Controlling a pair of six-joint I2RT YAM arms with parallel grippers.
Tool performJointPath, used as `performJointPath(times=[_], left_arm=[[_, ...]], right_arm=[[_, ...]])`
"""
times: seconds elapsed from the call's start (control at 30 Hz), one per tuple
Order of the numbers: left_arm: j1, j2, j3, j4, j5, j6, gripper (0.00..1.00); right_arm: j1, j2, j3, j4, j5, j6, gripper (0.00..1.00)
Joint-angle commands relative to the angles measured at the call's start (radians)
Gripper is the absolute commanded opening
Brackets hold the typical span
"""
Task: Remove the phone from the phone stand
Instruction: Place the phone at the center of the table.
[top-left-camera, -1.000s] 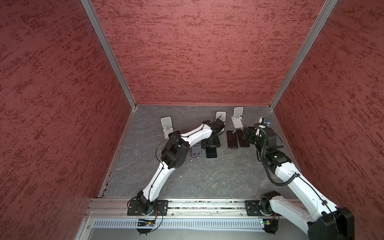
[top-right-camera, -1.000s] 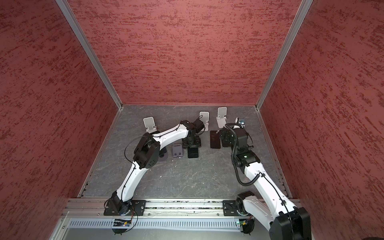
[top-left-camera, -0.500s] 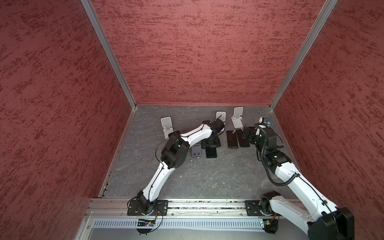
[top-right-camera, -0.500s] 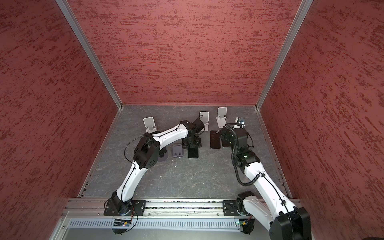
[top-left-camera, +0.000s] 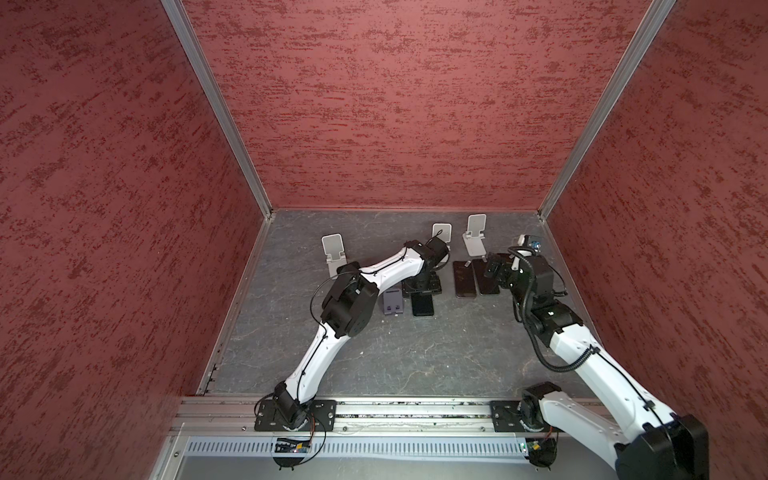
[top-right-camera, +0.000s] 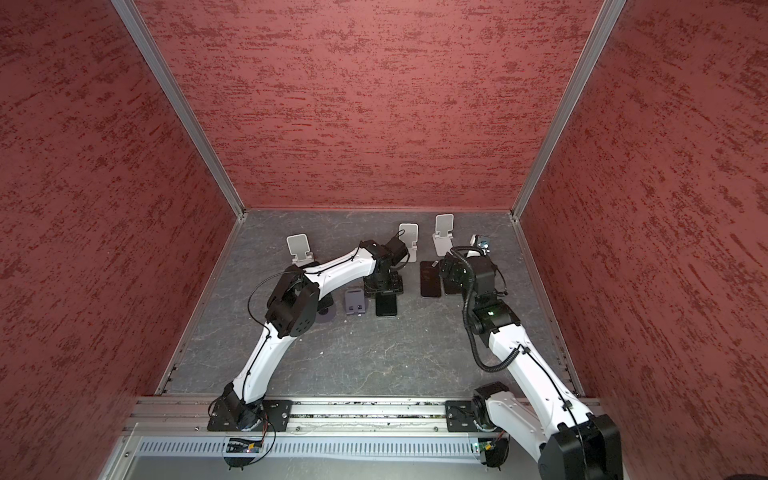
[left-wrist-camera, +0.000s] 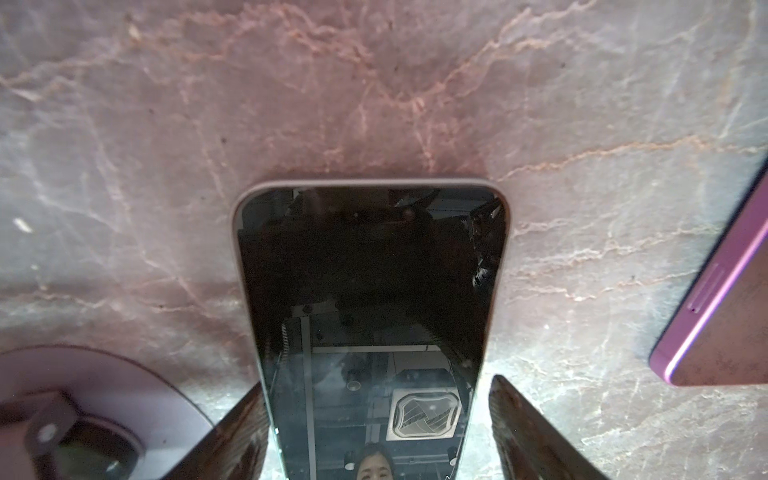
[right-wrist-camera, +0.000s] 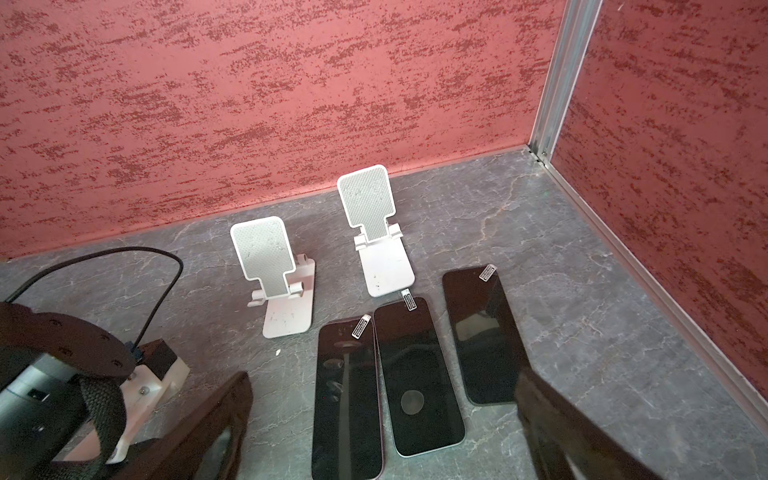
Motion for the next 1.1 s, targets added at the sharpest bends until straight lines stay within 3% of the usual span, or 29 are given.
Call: performJointPath(times=[0.0, 0.47, 0.87, 1.07], left_arm=[[-0.001, 0.023, -0.031, 0.045, 0.025, 0.018, 0.83], [-0.024, -0.067, 0.062, -0.024, -0.133, 0.081, 0.93], [-0.113, -0.194, 0.059, 0.044, -0.333, 0.191, 0.94], [-0.125, -0.263, 0.006, 0.077, -0.368, 0.194, 0.94]], right_arm=[[-0.007, -0.002, -0.012, 0.025, -0.004, 0.007, 0.99], [-0.007, 0.032, -0.003, 0.029, -0.051, 0.025, 0.99], [-0.007, 0.094, 0.024, 0.023, -0.106, 0.065, 0.99], [-0.008, 0.136, 0.041, 0.006, -0.126, 0.073, 0.99]])
